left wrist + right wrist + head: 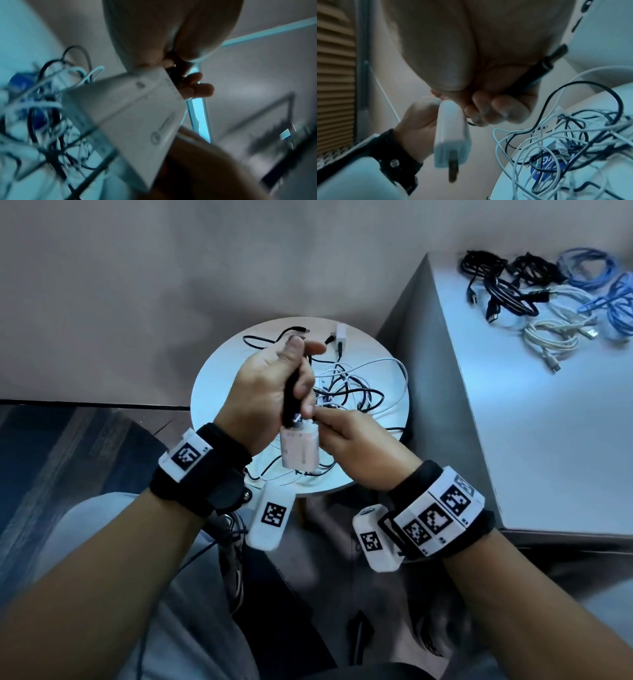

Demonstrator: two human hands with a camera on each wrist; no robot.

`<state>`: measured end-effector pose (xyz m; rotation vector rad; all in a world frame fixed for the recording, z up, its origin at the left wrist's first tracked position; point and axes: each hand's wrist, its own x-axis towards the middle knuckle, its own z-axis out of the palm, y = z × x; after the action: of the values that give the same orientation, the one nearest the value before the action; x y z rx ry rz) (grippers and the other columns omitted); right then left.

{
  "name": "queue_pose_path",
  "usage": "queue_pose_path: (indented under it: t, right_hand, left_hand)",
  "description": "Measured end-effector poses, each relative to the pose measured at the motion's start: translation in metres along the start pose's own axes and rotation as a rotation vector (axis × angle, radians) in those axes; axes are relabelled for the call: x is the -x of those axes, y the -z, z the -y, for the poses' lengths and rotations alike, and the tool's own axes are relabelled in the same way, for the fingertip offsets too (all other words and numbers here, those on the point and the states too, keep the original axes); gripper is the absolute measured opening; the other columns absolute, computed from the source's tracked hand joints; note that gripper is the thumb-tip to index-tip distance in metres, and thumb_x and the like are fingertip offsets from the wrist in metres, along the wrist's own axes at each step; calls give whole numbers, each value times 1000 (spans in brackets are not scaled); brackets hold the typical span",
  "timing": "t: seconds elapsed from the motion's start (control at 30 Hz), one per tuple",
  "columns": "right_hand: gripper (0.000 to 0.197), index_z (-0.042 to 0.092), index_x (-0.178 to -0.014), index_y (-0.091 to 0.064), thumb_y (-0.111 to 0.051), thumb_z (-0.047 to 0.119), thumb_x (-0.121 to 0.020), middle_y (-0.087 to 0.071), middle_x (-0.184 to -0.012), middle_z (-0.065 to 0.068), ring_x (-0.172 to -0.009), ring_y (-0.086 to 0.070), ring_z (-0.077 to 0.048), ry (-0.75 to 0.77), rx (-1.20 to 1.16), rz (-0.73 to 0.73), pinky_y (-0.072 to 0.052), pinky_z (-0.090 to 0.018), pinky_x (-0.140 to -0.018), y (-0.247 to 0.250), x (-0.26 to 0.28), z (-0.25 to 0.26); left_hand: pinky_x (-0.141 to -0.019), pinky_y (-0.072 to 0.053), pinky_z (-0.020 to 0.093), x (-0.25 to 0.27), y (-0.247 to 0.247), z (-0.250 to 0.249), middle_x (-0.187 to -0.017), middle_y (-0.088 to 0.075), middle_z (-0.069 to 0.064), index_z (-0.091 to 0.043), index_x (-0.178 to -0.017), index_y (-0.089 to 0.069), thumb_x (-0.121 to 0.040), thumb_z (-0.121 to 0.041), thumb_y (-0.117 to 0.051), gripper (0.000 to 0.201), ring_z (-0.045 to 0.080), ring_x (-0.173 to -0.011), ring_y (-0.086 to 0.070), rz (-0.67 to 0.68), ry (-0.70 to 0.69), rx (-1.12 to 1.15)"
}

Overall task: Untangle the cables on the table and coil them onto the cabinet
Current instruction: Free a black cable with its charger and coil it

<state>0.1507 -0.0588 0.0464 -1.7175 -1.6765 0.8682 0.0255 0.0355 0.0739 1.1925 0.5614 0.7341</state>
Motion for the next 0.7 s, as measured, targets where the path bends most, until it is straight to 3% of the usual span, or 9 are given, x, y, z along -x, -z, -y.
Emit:
queue_pose_path:
  t: [0.1,0.2,0.23,0.3,0.37,0.4,0.47,0.57,0.7]
  right_hand:
    - [23,17,-80,-56,-45,16,-100,-46,-63,7,-60,-41,-11,-53,26,2,-33,-32,-63,2,0,4]
    - [27,17,-70,-55,-43,16,-94,-55,-67,-7,-62,-49,-19,-101,-64,-5,-42,-36,-62,7,1,7]
    - [24,11,-78,-60,-42,21,-91,-59,-73,-13,-67,-55,-24,-117,-71,-40,-48,-41,-66,8,2,9]
    - [40,7,-113,-63,-42,31,-88,-64,-97,-11,-86,-62,-26,-175,-51,-189,-52,-46,-85,9,1,7]
    - [62,16,-147,-42,-47,43,-92,-55,-130,-4,-110,-58,-20,-194,-77,-300,-44,-43,-104,12,-3,4]
    - [69,20,-152,-33,-49,50,-92,-51,-137,-1,-117,-56,-18,-164,-133,-324,-42,-40,-107,13,-3,6]
    - [68,20,-149,-38,-53,55,-92,-60,-125,0,-108,-62,-15,-92,-378,-344,-48,-38,-100,12,-6,5]
    - [25,4,-111,-59,-50,26,-104,-60,-77,1,-70,-58,-8,-11,-735,-338,-49,-28,-70,11,-6,9]
    - [27,8,-93,-53,-46,31,-104,-47,-66,0,-68,-46,-20,-52,-1067,-221,-40,-46,-74,13,-4,12]
  left_hand:
    - [-42,-24,24,1,-1,3,-53,-34,-5,-6,-101,-55,-110,-25,-35,29,10,-36,-29,8,16,-34]
    - [-41,-13,21,2,2,-3,-50,-27,-8,-11,-93,-54,-109,-23,-32,30,6,-36,-18,61,98,118]
    - [-41,-11,22,2,3,-5,-50,-25,-9,-13,-91,-53,-108,-23,-31,30,5,-35,-17,83,115,142]
    - [-40,-10,23,3,4,-6,-49,-24,-9,-14,-89,-52,-107,-24,-32,29,5,-35,-16,132,149,172]
    - [-39,-10,23,4,3,-6,-49,-23,-9,-15,-88,-51,-106,-26,-32,28,6,-35,-14,182,193,204]
    - [-39,-10,23,6,3,-6,-49,-21,-9,-16,-88,-50,-105,-27,-32,27,7,-35,-12,215,217,226]
    - [-37,-9,22,7,0,-6,-50,-17,-9,-18,-87,-49,-103,-29,-32,25,8,-35,-10,283,255,279]
    - [-36,-12,21,7,0,-5,-49,-17,-8,-18,-86,-47,-102,-30,-32,25,9,-34,-10,330,270,348]
    - [-37,-27,21,5,-2,-2,-45,-29,-8,-15,-85,-49,-105,-29,-32,29,7,-31,-26,267,272,338]
